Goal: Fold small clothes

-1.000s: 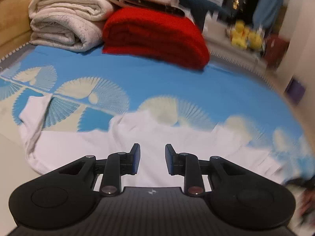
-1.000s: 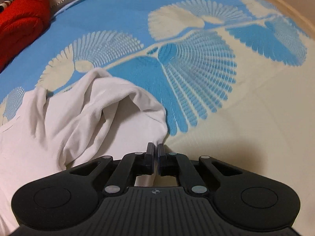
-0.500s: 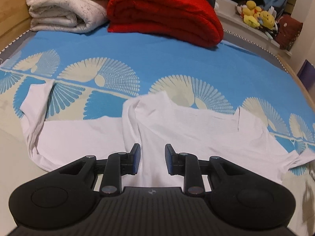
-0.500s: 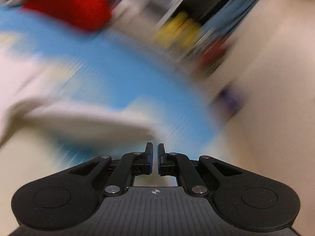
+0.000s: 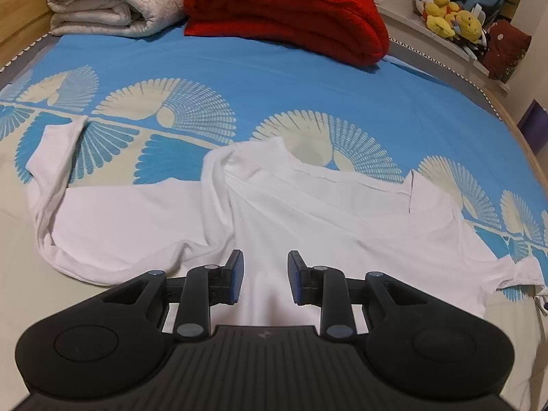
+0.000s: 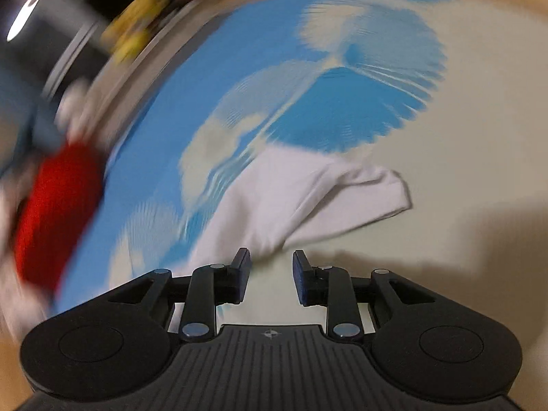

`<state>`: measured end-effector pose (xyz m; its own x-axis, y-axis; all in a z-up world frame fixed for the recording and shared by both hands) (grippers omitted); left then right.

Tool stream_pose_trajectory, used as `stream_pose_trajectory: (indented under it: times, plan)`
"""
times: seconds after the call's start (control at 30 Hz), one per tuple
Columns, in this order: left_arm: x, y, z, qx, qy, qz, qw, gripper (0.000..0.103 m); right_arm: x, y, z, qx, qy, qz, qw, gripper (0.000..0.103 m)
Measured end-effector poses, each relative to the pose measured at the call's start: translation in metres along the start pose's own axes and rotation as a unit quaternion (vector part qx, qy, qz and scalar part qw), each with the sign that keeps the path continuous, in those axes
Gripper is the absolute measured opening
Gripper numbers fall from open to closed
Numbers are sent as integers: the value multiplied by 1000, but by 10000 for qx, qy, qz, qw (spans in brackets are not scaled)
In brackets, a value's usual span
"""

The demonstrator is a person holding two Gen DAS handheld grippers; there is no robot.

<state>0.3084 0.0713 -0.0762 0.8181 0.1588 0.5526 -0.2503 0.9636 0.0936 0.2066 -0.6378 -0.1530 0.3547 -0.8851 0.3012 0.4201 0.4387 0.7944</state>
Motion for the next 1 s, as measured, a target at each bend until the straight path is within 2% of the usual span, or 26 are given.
stream_pose_trajectory:
  times: [0.07, 0.1, 0.13, 0.33, 0.47, 0.53, 0.57, 0.6, 0.67, 0.73, 0.83, 0.9, 0.93, 1.0]
  plan:
    - [-3, -5, -1, -2, 10, -51, 10000, 31, 8, -22, -8, -268, -339, -662, 9969, 29]
    - [-3, -8, -2, 0, 22, -72, 10000, 31, 14, -31, -13, -283, -444, -893, 9946, 28]
    - [-5, -10, -3, 5, 40, -92, 9999, 31, 17, -35, -17, -123, -570, -1066, 9926, 28]
    - [-11, -21, -10, -8, 128, -237, 9996, 31, 44, -33, -33, -253, -1059, -1221, 9865, 30]
    - [-11, -24, -14, -4, 155, -276, 9995, 31, 49, -35, -42, -309, -1049, -998, 9890, 29]
    - [-11, -26, -16, -24, 181, -255, 9995, 31, 57, -29, -44, -449, -1160, -689, 9898, 8]
    - [-11, -28, -16, -39, 185, -263, 9995, 31, 62, -22, -44, -417, -1292, -456, 9897, 7]
    - [-12, -29, -16, -44, 181, -298, 9994, 31, 66, -6, -40, -177, -1556, -51, 9876, 7]
    - [-14, -33, -17, -36, 182, -381, 9991, 31, 70, 28, -24, 289, -2080, 704, 9752, 7]
    - [-15, -33, -19, -54, 203, -430, 9989, 31, 72, 42, -13, 549, -2399, 957, 9645, 7]
    - [-16, -32, -19, -86, 216, -427, 9988, 33, 73, 19, -3, 107, -2853, 721, 9557, 3]
    - [-17, -31, -18, -100, 211, -453, 9987, 36, 71, -6, 3, -420, -3000, 650, 9508, 3]
    - [-17, -31, -18, -103, 212, -481, 9986, 37, 71, -23, 1, -890, -2891, 495, 9519, 4]
    - [-17, -30, -18, -102, 220, -520, 9984, 38, 69, -62, -8, -1710, -2320, -163, 9574, 4]
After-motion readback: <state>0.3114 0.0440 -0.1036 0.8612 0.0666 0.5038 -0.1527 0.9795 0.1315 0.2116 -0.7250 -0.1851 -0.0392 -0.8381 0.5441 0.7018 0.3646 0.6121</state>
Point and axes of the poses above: each gripper's, at about its wrist camera, not at the fingertips, and z roughly against the way its jaws point, y to its left, x to its top, the point moved 4 cm from there along -z, roughly the way its jaws point, and after that the axes turned 13 degrees about x, right-handed, at the moved point
